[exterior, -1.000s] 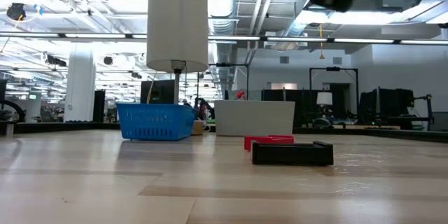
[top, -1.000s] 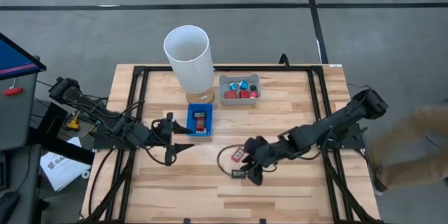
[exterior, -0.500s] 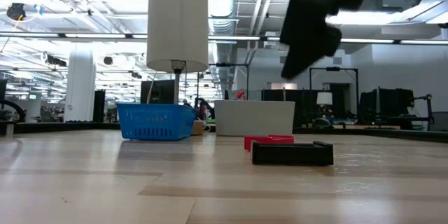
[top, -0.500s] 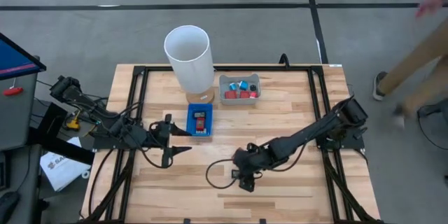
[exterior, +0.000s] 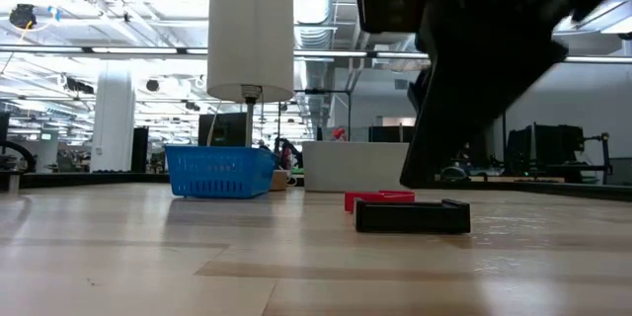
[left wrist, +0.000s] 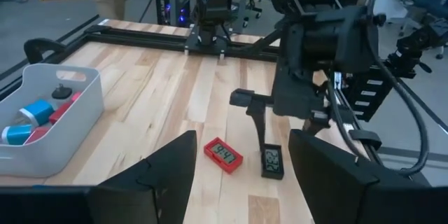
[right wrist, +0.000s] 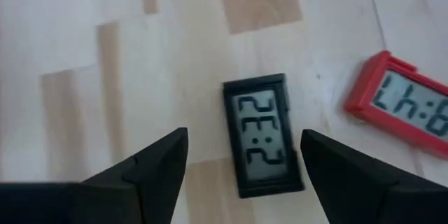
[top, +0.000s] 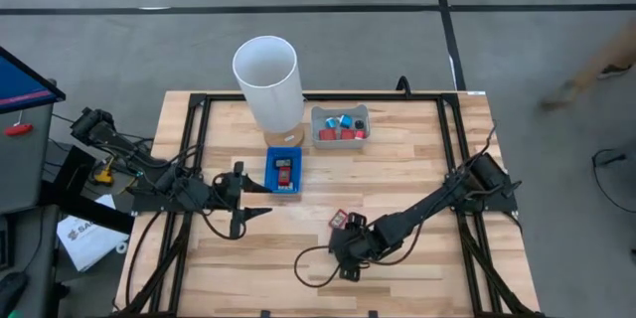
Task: Pick & Place Office items
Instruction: Put the black digital clock into the blue bin
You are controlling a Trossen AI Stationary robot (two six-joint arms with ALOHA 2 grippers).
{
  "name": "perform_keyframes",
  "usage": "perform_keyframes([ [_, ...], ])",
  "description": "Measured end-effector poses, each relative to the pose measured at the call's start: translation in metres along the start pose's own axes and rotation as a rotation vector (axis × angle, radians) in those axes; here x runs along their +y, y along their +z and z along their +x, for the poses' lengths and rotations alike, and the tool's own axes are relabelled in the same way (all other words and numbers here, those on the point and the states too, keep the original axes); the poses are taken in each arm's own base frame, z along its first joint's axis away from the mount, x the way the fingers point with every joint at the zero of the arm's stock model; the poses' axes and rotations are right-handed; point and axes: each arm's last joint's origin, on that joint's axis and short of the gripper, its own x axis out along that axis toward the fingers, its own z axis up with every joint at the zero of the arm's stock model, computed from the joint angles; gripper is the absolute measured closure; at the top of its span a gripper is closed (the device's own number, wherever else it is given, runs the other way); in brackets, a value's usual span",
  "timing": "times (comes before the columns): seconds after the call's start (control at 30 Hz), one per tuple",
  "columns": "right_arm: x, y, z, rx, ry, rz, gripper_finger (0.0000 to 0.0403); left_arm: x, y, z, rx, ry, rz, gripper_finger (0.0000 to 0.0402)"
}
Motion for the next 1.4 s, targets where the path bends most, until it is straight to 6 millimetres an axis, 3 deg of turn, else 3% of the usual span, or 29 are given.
perform_keyframes([
  [0.33,-0.003,-0.012,0.017,0.026,-0.101,-0.021,0.0132,0.000,0.000,0.000,-0.001,0.000,-0.005,0.0179],
  [0.63,0.001,-0.018,0.018,0.033,-0.104,0.009,0.0139,0.000,0.000,0.000,-0.001,-0.001,-0.027,0.0187],
  [0.83,-0.004,-0.009,0.017,0.073,-0.066,0.086,0.0227,-0.001,-0.001,0.000,0.008,-0.003,-0.019,0.0193],
  [0.9,0.000,0.003,0.014,0.060,0.053,0.071,0.0263,-0.003,-0.002,-0.002,0.016,-0.022,0.037,0.0194],
  [1.07,0.005,0.047,-0.026,-0.114,0.401,0.076,0.0267,-0.007,-0.010,-0.006,0.073,-0.061,0.214,0.0187],
  [1.27,-0.026,0.083,-0.079,-0.289,0.503,0.164,0.0267,-0.010,-0.008,-0.007,0.041,-0.082,0.458,0.0170],
  [1.4,-0.046,0.097,-0.093,-0.321,0.554,0.190,0.0257,-0.010,0.002,-0.005,-0.048,-0.074,0.586,0.0158],
])
